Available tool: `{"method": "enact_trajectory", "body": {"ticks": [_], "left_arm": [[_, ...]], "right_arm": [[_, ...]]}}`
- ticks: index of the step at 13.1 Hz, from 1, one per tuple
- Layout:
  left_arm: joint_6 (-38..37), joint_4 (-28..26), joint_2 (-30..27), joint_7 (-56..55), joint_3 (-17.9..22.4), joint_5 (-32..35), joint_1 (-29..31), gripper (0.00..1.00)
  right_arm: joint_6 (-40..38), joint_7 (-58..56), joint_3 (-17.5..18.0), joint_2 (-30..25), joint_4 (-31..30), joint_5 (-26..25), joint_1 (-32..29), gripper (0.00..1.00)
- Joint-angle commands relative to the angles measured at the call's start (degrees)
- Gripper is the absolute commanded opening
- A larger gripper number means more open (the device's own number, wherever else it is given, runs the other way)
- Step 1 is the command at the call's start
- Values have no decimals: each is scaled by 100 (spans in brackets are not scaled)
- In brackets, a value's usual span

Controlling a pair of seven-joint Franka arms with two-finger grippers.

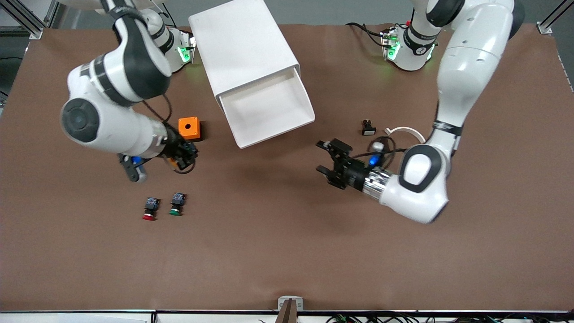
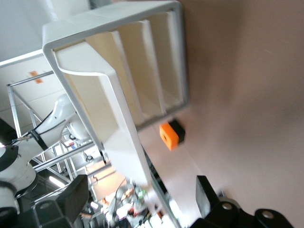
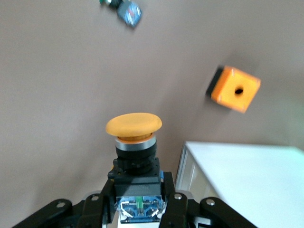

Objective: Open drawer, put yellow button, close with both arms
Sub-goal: 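Carry the yellow button into the drawer while the left gripper withdraws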

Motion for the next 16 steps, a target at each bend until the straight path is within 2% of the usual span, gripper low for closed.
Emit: {"method": "enact_trajectory", "body": {"ticks": [1,3,5,7,9,11,12,14,15,16], "left_arm": [[-118,162,-160,1137,-55,120,597,99],[-346,153,-169,2261,-20,389,897,99],[-338,153,-160,3300,6,1126,978,99],[-286,153,-116,3804,6,1795,987,99],[-285,153,-134,4296,50,2734,934,99],[-285,153,-178,4692,-72,3718,803,99],[-242,162,-291,4850,-116,3967,645,99],[48,162,-519,5253,-125,4039,574,99],[83,153,-721,5987,-134,4092,521,99],[92,153,-845,6508,-117,4101,434,100]], "right_arm": [[199,1263,-64,-263,-214,129,632,0],[611,2020,-64,-255,-372,129,1072,0],[1024,2583,-64,-263,-609,129,1458,0],[1516,3085,-73,-237,-872,129,1836,1],[1799,3315,-64,-228,-1049,120,2004,3],[2044,3499,-73,-193,-1093,94,2154,10],[2133,3579,-73,-150,-1093,68,2163,17],[2230,3597,-73,-105,-1076,67,2199,42],[2204,3597,-73,-105,-1076,67,2199,61],[2178,3588,-73,-88,-1076,59,2199,75]]}}
